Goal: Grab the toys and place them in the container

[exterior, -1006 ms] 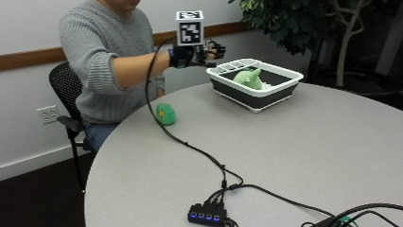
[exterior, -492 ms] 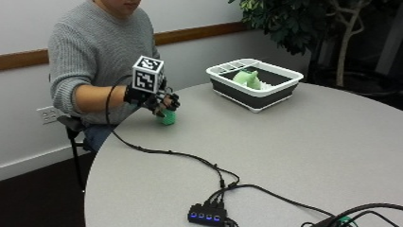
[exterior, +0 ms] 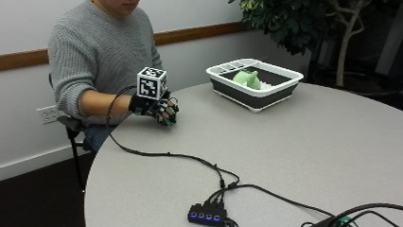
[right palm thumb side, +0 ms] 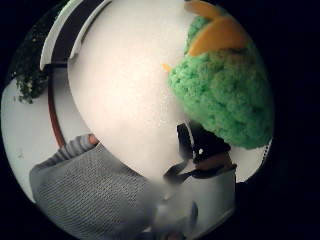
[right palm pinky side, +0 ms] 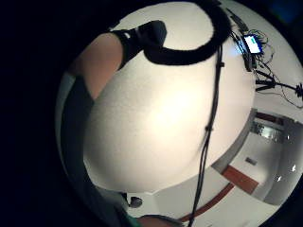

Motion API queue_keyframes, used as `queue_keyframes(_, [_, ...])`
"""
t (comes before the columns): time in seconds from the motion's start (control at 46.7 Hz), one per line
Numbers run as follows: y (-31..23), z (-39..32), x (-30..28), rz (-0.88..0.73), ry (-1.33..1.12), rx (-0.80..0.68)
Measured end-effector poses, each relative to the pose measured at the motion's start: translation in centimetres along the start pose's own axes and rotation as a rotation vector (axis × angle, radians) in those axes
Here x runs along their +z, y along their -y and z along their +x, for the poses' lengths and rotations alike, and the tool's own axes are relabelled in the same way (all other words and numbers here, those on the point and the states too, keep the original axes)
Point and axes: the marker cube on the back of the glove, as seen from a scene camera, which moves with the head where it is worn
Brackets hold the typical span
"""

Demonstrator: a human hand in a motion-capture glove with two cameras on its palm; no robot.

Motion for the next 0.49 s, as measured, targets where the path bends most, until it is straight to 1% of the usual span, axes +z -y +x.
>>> queue_keyframes(0.064, [0.4,0.1,-1.1,0.049,-0.021,-0.008])
queue_keyframes(0.128, [1.0,0.7,-3.3,0.078,-0.018,0.001])
queue_keyframes(0.193, [1.9,2.5,-7.5,0.123,0.054,0.012])
queue_keyframes(0.257, [2.7,5.1,-13.3,0.196,0.156,0.007])
queue_keyframes(0.343, [2.3,5.4,-19.7,0.308,0.159,-0.012])
queue_keyframes(0.407, [2.3,4.8,-22.6,0.358,0.132,-0.016])
queue_keyframes(0.492, [3.6,4.2,-24.3,0.361,0.130,-0.027])
